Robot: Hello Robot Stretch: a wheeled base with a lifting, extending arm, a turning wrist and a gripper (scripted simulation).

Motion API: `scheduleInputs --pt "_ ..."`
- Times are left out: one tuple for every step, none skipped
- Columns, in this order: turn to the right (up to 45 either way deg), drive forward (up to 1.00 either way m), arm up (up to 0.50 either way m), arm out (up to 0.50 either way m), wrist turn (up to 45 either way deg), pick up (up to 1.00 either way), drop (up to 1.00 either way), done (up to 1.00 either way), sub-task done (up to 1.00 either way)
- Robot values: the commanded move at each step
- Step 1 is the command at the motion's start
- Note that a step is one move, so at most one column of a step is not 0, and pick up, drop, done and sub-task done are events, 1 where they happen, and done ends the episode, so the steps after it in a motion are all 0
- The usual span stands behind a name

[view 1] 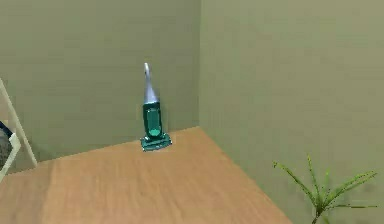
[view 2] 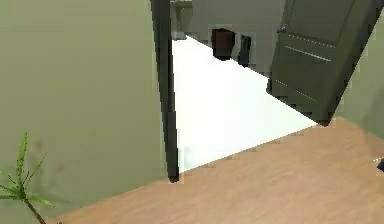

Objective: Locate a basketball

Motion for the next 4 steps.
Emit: scheduleInputs --pt "-27.0 0.00 0.00 0.00 0.0 0.00 0.00 0.00 0.00" --pt "0.0 0.95 0.00 0.00 0.0 0.00 0.00 0.00 0.00" --pt "-45.0 0.00 0.00 0.00 0.0 0.00 0.00 0.00 0.00" --pt "-30.0 0.00 0.00 0.00 0.0 0.00 0.00 0.00 0.00"
